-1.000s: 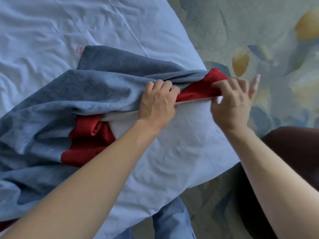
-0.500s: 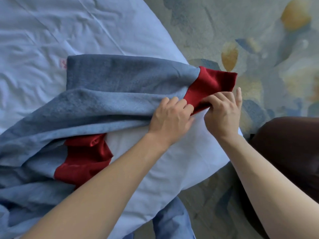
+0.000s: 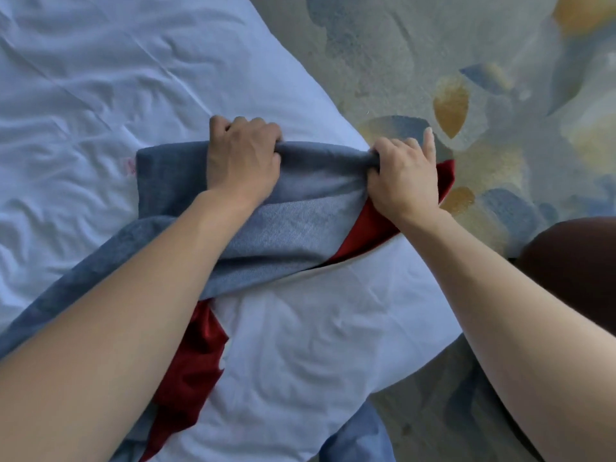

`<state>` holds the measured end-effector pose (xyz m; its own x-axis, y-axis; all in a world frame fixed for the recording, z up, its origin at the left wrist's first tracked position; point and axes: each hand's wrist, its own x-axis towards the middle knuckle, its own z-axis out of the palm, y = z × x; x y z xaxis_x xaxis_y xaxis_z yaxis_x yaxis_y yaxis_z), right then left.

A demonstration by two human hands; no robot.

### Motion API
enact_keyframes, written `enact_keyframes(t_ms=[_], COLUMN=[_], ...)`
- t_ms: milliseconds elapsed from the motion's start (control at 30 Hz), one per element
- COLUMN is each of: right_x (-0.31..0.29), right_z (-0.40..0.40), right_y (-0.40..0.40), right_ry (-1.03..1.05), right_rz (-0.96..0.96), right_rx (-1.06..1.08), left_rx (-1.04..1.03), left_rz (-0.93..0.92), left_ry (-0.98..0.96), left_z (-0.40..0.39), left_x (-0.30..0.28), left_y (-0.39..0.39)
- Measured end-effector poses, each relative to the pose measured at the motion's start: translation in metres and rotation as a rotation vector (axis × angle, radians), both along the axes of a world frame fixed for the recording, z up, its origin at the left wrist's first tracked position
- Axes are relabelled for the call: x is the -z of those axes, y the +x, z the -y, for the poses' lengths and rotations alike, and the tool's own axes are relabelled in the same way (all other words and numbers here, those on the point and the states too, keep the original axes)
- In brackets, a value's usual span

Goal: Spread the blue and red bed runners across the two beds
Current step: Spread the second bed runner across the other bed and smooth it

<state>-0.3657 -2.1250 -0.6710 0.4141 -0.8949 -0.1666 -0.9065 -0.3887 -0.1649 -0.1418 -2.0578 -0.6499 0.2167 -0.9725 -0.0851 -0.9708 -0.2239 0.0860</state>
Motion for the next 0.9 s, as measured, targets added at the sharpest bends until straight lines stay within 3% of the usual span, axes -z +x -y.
enact_keyframes(t_ms=[167,233,300,367,467,533,633,733,900], right_x=[-0.001,-0.003,-0.008,-0.011,-0.011,-0.012,-0.009,-0.007,-0.014], right_z=[0.004,0.003,0.004,0.008,0.012,0.016,0.019,0.017,0.021], right_y=[-0.043,-0.049,-0.044,-0.033,-0.005,0.018,0.034,0.032,0.022], right_ry=[0.031,0.114,0.196,0.220,0.185,0.176,0.194,0.165,-0.084], right_rz=[-0.029,0.025,0.208,0.393,0.538,0.479,0.207,0.105,0.208], right_rx=[0.259,0.269,0.246,0.200,0.170,0.209,0.090,0.006,0.139], left_rx=[0.155,0.283,0.347,0.289,-0.037,-0.172,-0.084,0.001,0.034], left_rz=[0.003,-0.053,-0.077,-0.094,-0.076,-0.032,0.056,0.065,0.029], left_ry=[-0.239,-0.161,-0.062,-0.111,-0.188,-0.008,0.129,0.011,-0.291], left_z=[0.051,0.057,0.051,0.043,0.034,0.029,0.036,0.049,0.053], left_x=[-0.017,-0.017,-0.012,-0.011,-0.002,0.002,0.005,-0.001,-0.011], left_y=[-0.061,-0.088,-0.097,-0.079,-0.023,0.009,0.020,0.014,0.003])
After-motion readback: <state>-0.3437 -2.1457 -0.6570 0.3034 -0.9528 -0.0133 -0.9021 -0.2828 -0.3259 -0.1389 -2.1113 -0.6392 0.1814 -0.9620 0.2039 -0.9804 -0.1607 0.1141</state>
